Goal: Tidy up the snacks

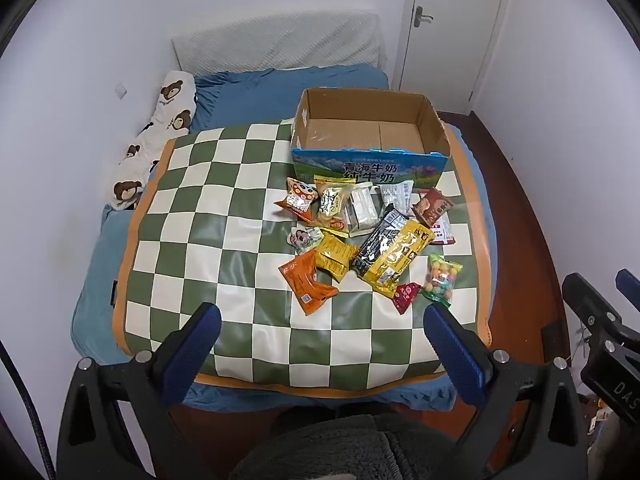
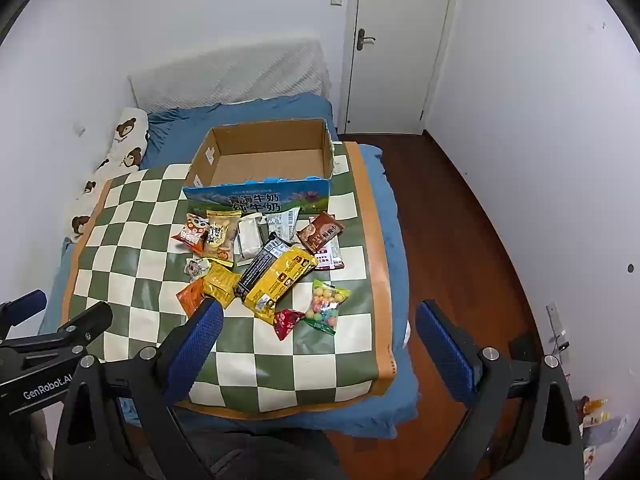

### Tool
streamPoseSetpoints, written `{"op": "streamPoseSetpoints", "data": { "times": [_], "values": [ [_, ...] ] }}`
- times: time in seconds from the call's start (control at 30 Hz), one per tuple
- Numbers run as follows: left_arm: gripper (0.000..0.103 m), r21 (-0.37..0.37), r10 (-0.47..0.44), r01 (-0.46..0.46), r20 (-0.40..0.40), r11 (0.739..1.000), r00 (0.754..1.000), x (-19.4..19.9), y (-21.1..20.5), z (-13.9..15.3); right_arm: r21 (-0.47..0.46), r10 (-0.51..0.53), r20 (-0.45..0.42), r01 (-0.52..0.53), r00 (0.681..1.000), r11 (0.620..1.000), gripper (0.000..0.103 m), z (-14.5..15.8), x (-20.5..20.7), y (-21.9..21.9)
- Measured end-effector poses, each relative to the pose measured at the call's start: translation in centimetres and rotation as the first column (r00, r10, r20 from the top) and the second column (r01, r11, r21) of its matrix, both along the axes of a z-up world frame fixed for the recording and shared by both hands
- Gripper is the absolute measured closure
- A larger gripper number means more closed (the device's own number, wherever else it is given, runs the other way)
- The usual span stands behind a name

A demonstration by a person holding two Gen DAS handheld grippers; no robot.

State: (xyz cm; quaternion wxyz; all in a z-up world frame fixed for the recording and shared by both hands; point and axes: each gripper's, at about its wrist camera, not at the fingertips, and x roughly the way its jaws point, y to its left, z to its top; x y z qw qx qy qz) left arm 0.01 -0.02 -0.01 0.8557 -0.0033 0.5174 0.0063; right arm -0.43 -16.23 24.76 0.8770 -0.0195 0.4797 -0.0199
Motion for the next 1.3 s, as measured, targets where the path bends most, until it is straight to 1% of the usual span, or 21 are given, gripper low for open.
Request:
{"op": "streamPoseSetpoints", "data": {
  "times": [0.03, 0.33, 0.73, 0.9, 1.3],
  "values": [
    [0.000, -0.001, -0.001, 0.001, 0.000, 1.000, 1.000, 0.01, -0.02, -0.01, 0.013, 0.000, 0.003, 0.000, 1.000, 1.000, 0.004, 0.00, 0.00, -0.03],
    [0.000, 0.000, 0.002, -0.002, 0.012, 1.000, 1.000, 0.00, 0.03, 0.03, 0.013, 0.004, 0.001, -0.004, 1.000, 1.000, 0.004, 0.19, -0.03, 0.00],
    [0.000, -0.001, 0.005, -0.004, 0.020, 1.000, 1.000, 0.02, 0.10, 0.06, 0.023, 0.009, -0.001, -0.009, 1.000, 1.000, 0.004, -0.45, 0.05, 0.04],
    [0.000, -0.001, 0.003, -0.003, 0.021, 1.000, 1.000, 0.02, 0.09, 0.05, 0.025, 0.010, 0.000, -0.010, 1.000, 1.000, 0.004, -0.04, -0.40, 0.36],
    [0.000, -0.003, 0.004, -0.004, 0.022, 1.000, 1.000, 0.00, 0.13, 0.04, 0.023, 0.011, -0.002, -0.011, 1.000, 1.000, 0.004, -0.07, -0.26, 0.42]
  ]
}}
